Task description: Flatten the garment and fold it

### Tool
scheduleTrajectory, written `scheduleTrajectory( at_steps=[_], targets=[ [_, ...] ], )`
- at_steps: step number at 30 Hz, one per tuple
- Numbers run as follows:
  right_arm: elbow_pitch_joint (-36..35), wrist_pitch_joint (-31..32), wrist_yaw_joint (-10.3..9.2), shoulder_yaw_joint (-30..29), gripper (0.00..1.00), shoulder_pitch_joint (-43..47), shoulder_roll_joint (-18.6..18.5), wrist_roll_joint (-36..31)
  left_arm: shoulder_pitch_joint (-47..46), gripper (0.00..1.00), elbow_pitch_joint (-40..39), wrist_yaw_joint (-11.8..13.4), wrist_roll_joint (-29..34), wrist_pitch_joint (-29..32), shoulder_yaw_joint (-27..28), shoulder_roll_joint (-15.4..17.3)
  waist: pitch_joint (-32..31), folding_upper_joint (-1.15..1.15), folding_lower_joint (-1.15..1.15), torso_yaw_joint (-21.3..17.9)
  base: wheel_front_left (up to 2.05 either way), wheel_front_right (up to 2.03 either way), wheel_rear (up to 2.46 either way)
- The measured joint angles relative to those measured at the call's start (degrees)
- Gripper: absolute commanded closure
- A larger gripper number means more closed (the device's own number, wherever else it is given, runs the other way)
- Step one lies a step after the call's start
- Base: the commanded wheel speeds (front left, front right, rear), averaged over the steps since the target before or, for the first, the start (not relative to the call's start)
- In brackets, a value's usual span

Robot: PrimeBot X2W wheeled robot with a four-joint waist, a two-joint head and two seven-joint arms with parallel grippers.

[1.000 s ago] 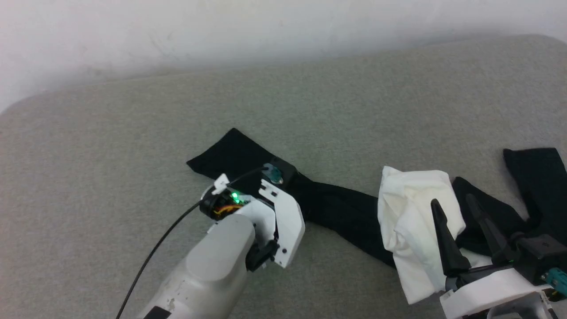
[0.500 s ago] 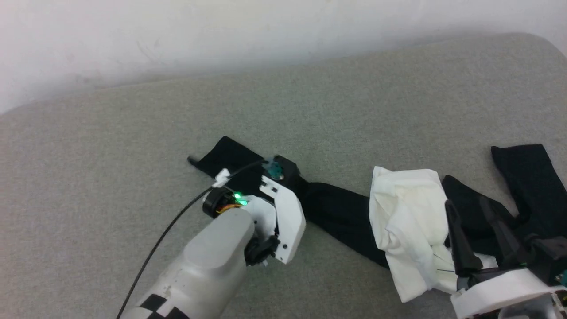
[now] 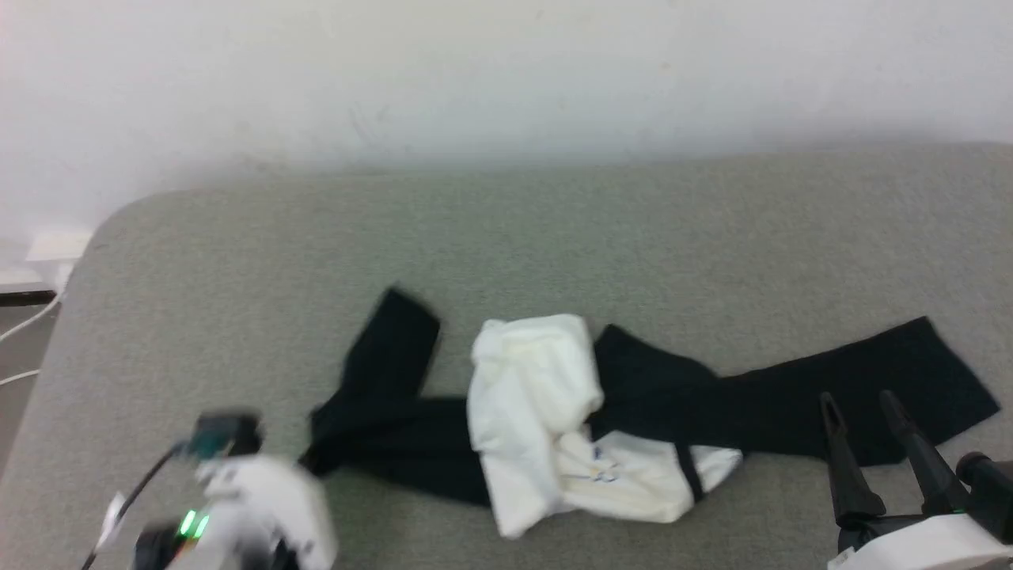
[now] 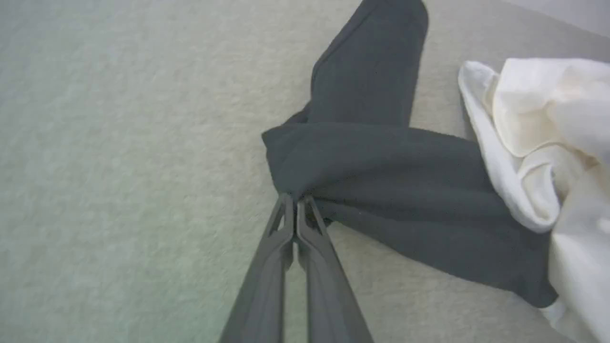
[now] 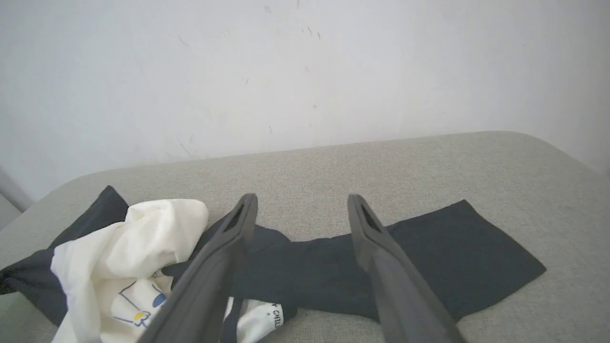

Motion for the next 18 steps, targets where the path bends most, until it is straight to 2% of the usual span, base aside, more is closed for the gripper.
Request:
scheduleTrajectory(
  at_steps=[3,5,6,7,8,15,18],
  targets=[
    [-0.66,0.29,0.00,-0.11,0.00,0.59,-0.01,-0.01,10.37,1.00,-5.41,5.16,-2.61,0.30,3.13,3.08,-0.72,0.00,-0.01,1.51,0.00,0.00,0.00],
    [-0.92,0.59,0.00,-0.35,0.00,0.92,0.00,0.00,15.29,1.00,-8.33,6.75,-4.16,0.34,4.15,3.60,-1.04,0.00,-0.01,2.49,0.00,0.00,0.00],
    [-1.08,0.66,0.00,-0.45,0.00,0.97,-0.01,-0.01,16.78,0.83,-9.39,7.16,-4.67,0.36,4.33,3.55,-1.16,0.00,-0.01,2.97,0.00,0.00,0.00],
    [-1.20,0.76,0.00,-0.45,0.00,0.99,-0.01,-0.01,17.72,0.18,-10.32,7.26,-5.23,0.55,4.32,3.47,-1.26,0.00,-0.01,3.43,0.00,0.00,0.00],
    [-1.27,0.85,0.00,-0.41,0.00,0.99,-0.01,-0.03,18.30,0.00,-11.24,7.42,-5.55,0.31,4.48,3.30,-1.37,0.00,0.00,3.86,0.00,0.00,0.00],
    [-1.87,1.83,0.00,-0.16,0.00,0.99,0.00,-0.15,15.32,0.00,-18.66,8.06,-1.51,-7.97,6.16,2.76,-2.57,0.00,-0.01,5.11,0.00,0.00,0.00],
    [-2.04,2.27,0.00,-0.09,0.00,1.00,0.00,-0.19,10.51,0.00,-20.39,6.65,1.40,-8.59,3.86,2.36,-2.62,0.00,0.00,4.78,0.00,0.00,0.00]
  ],
)
